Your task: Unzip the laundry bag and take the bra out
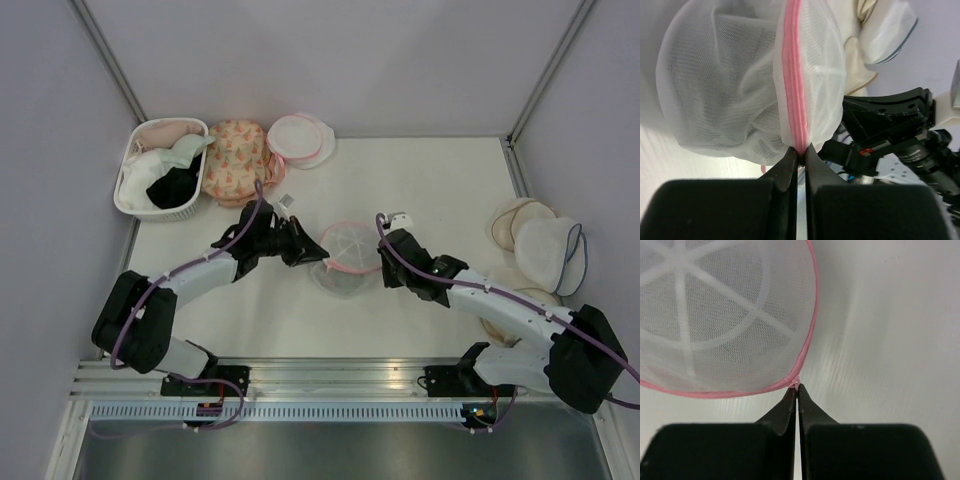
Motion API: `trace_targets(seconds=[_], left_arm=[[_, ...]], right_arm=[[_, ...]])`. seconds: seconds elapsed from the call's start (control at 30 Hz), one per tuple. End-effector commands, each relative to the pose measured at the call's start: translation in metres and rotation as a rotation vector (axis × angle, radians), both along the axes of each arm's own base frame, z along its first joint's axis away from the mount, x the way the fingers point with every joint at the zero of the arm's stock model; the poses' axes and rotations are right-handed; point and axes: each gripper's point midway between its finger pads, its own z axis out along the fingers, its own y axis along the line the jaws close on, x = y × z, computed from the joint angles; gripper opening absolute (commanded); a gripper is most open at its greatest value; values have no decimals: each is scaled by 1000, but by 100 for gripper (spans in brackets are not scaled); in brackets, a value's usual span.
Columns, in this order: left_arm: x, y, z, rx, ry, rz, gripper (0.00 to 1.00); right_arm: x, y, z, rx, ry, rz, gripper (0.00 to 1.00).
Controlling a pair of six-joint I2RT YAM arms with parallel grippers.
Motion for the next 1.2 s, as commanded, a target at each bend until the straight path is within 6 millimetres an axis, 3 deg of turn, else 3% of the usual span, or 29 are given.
trace_targets(seconds=[0.0, 0.13, 0.17, 0.2, 0.23, 0.3, 0.33, 0.37, 0.4, 0.47, 0.6, 0.73, 0.87, 1.03, 1.17], left_arm=[[12, 12, -4, 179, -168, -144, 2], [30, 8, 4, 180, -226, -181, 2], [33, 5, 1, 176, -219, -188, 10], [38, 2, 7, 170, -232, -185, 25], [42, 2, 6, 178, -223, -165, 55], [48, 10, 7, 212, -201, -88, 73], [55, 19, 5, 258, -209, -18, 95], [56, 25, 19, 261, -240, 28, 96], [48, 35, 11, 296, -205, 64, 97], [44, 48, 18, 307, -186, 157, 98], [5, 55, 43, 188, -162, 225, 100], [-23, 30, 60, 17, -124, 187, 100], [-42, -3, 61, -11, -92, 75, 100], [-39, -21, 37, 64, -59, 66, 99], [-30, -29, 41, 49, -101, 114, 99]], right_arm=[[0, -7, 19, -7, -27, -10, 1], [-11, 11, 33, 103, -27, 82, 0], [-15, 13, 33, 121, -24, 99, 1], [-18, 16, 35, 141, -22, 116, 0], [-22, 20, 40, 173, -22, 135, 0], [-26, 23, 40, 195, -14, 154, 0], [-29, 27, 42, 214, -6, 174, 1], [-32, 29, 40, 223, 2, 186, 1], [-33, 33, 40, 238, 9, 195, 0], [-39, 40, 34, 266, 42, 229, 0], [-57, 70, 36, 386, 92, 371, 1], [-59, 88, 47, 471, 61, 432, 0], [-58, 95, 50, 494, 55, 458, 0], [-59, 98, 58, 505, 40, 473, 0], [-66, 100, 63, 514, 32, 503, 1]])
